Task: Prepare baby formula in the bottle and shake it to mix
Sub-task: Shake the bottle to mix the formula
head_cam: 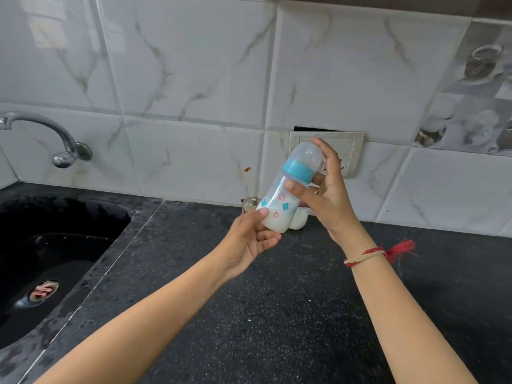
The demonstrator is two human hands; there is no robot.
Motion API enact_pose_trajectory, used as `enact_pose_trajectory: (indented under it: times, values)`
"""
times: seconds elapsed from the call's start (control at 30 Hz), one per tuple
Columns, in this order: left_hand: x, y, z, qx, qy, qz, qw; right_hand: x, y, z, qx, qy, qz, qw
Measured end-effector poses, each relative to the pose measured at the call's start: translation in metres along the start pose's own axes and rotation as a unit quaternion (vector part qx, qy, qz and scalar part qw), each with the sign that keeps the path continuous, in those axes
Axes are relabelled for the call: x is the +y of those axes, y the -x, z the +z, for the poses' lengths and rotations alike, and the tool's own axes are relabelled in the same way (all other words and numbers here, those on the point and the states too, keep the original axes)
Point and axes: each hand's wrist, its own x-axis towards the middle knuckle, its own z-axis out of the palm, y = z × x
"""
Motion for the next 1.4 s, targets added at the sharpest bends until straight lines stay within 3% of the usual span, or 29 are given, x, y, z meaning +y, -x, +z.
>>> enact_pose_trajectory:
  times: [0.1, 0.23, 0.3, 0.37, 0.43, 0.47, 0.53, 0.57, 0.67, 0.7, 0.8, 0.93, 0.97, 1.03, 1.07, 1.17, 1.2, 1.3, 1.4]
  values:
    - [0.000, 0.002, 0.000, -0.046, 0.062, -0.056, 0.995, -0.002, -0.001, 0.006, -0.002, -0.027, 0.005, 1.000]
    - [0.000, 0.003, -0.003, -0.059, 0.073, -0.104, 0.990, 0.001, 0.004, 0.015, 0.062, -0.092, 0.060, 0.992]
    - [0.002, 0.001, -0.006, -0.076, 0.078, -0.118, 0.987, -0.010, -0.002, 0.004, 0.134, -0.122, 0.025, 0.983]
    - [0.005, 0.000, -0.009, -0.087, 0.084, -0.122, 0.985, -0.025, -0.010, -0.012, 0.260, -0.209, -0.053, 0.941]
    - [0.007, -0.003, -0.014, -0.069, 0.082, -0.120, 0.987, -0.030, -0.012, -0.017, 0.315, -0.238, -0.108, 0.912]
    - [0.007, -0.004, -0.017, -0.048, 0.081, -0.121, 0.988, -0.030, -0.010, -0.012, 0.286, -0.195, -0.098, 0.933]
    - [0.004, -0.008, -0.022, 0.003, 0.077, -0.130, 0.989, -0.023, -0.002, 0.000, 0.154, -0.091, -0.046, 0.983]
    - [0.003, -0.011, -0.025, 0.028, 0.071, -0.131, 0.988, -0.020, -0.001, 0.003, 0.134, -0.092, -0.039, 0.986]
    - [-0.001, -0.017, -0.032, 0.092, 0.059, -0.125, 0.986, -0.019, -0.003, 0.000, 0.229, -0.229, -0.049, 0.945]
    - [-0.003, -0.018, -0.034, 0.110, 0.057, -0.125, 0.984, -0.021, -0.003, 0.003, 0.210, -0.226, -0.034, 0.951]
    - [-0.007, -0.020, -0.039, 0.157, 0.023, -0.129, 0.979, -0.017, 0.001, 0.005, 0.064, -0.068, -0.003, 0.996]
    - [-0.006, -0.024, -0.046, 0.238, -0.049, -0.111, 0.964, -0.022, -0.007, -0.008, 0.219, -0.241, -0.051, 0.944]
    - [-0.007, -0.024, -0.046, 0.254, -0.061, -0.113, 0.959, -0.023, -0.006, -0.006, 0.194, -0.218, -0.043, 0.956]
    - [-0.009, -0.025, -0.046, 0.268, -0.074, -0.111, 0.954, -0.019, -0.002, 0.000, 0.069, -0.087, -0.005, 0.994]
    - [-0.008, -0.027, -0.045, 0.270, -0.078, -0.105, 0.954, -0.016, -0.001, 0.000, 0.057, -0.074, -0.002, 0.996]
    - [-0.006, -0.028, -0.041, 0.264, -0.084, -0.090, 0.957, -0.012, -0.008, -0.005, 0.185, -0.208, -0.003, 0.960]
    - [-0.007, -0.027, -0.040, 0.261, -0.089, -0.089, 0.957, -0.011, -0.009, -0.004, 0.185, -0.209, 0.002, 0.960]
    - [-0.006, -0.024, -0.038, 0.251, -0.102, -0.082, 0.959, -0.007, -0.005, 0.001, 0.074, -0.092, 0.017, 0.993]
    - [-0.002, -0.023, -0.039, 0.256, -0.108, -0.065, 0.959, -0.005, -0.006, -0.010, 0.222, -0.234, -0.009, 0.947]
